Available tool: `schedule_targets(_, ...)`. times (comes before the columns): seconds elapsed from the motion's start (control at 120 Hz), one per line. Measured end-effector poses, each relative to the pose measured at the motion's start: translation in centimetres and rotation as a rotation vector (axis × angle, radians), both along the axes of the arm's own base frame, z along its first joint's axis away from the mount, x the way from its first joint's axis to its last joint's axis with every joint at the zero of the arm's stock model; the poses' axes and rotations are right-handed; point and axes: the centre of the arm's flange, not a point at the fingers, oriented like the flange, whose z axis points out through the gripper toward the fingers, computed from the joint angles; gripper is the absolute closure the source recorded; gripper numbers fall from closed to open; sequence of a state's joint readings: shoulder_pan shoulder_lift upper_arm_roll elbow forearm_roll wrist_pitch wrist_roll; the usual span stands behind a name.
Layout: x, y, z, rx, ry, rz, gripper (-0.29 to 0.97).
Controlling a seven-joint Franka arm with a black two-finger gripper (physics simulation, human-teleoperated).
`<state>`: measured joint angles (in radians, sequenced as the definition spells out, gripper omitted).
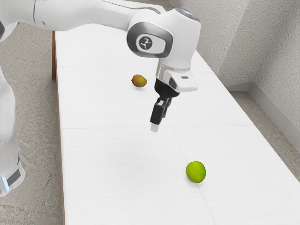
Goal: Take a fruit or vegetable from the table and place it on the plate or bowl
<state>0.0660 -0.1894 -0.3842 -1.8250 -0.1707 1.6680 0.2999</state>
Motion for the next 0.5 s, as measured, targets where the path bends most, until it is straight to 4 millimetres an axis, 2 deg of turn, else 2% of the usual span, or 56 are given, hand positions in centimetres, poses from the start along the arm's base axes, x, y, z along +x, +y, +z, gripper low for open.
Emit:
schedule_targets(0.25, 0.7, -3.2, -2.7, -0.009, 0.026, -0.049, 0.0)
schedule_targets(0.5, 1.6, -5.3, -4.7, -0.031, 0.033, -0.063, 0.0)
